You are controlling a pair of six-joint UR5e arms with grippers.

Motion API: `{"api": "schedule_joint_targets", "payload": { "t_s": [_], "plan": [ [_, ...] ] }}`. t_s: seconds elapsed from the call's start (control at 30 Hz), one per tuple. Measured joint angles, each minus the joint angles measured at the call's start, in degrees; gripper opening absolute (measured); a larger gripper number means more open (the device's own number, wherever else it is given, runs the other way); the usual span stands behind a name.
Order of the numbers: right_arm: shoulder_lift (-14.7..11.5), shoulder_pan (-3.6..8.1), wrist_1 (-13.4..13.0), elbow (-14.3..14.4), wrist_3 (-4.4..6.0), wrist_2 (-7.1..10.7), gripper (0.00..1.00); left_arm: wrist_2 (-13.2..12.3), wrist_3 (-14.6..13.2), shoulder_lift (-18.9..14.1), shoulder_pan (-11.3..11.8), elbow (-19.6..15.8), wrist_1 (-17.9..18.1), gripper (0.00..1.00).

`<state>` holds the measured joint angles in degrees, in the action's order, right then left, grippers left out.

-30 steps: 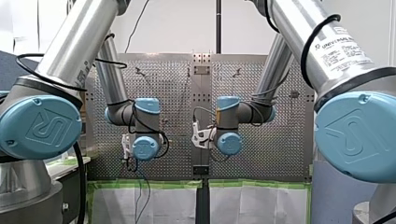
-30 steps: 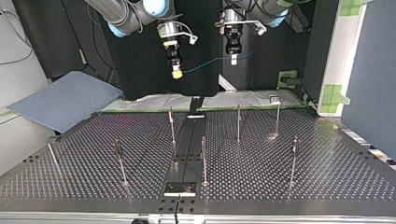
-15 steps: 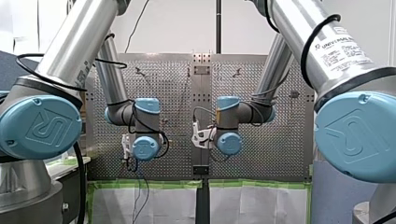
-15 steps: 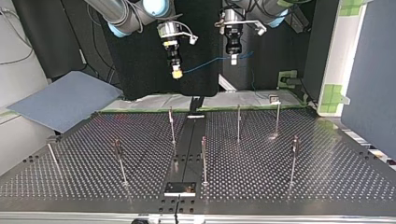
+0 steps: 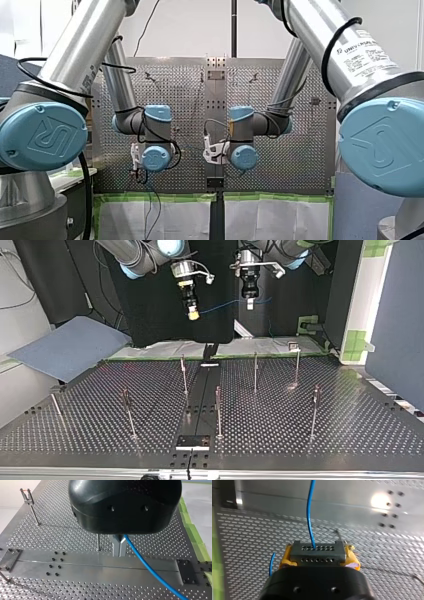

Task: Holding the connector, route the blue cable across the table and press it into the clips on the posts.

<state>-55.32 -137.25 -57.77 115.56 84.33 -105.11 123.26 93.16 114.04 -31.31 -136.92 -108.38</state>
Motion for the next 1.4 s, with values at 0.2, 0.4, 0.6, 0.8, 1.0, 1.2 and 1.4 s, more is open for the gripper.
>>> {"api": "schedule_joint_targets", "payload": {
  "t_s": [0.2,0.4,0.6,0.8,1.0,1.2,1.4],
  "plan": [
    [2.12,-0.48,0.84,-0.02,-0.02,-0.02,0.00,0.00,0.00,-0.01,0.00,0.01,0.00,0.00],
    [2.33,-0.51,0.90,-0.02,-0.02,-0.02,0.00,0.00,0.00,-0.01,0.00,0.01,0.00,0.00],
    [2.35,-0.52,0.90,-0.02,-0.02,-0.02,0.00,0.16,-0.19,0.16,-0.17,-0.16,0.18,0.00],
    [2.35,-0.52,0.90,-0.02,-0.02,-0.02,0.00,2.46,-1.04,2.74,-0.73,-2.73,2.77,0.00],
    [2.35,-0.52,0.90,-0.02,-0.03,-0.02,0.00,3.11,-1.13,5.57,-0.78,-5.85,5.32,0.00],
    [2.36,-0.52,0.90,-0.02,-0.02,-0.02,0.00,3.16,-1.14,6.02,-0.79,-6.46,5.69,0.00],
    [2.36,-0.52,0.90,-0.02,-0.02,-0.02,0.00,3.16,-1.14,6.04,-0.79,-6.48,5.71,0.00]
  ]
}}
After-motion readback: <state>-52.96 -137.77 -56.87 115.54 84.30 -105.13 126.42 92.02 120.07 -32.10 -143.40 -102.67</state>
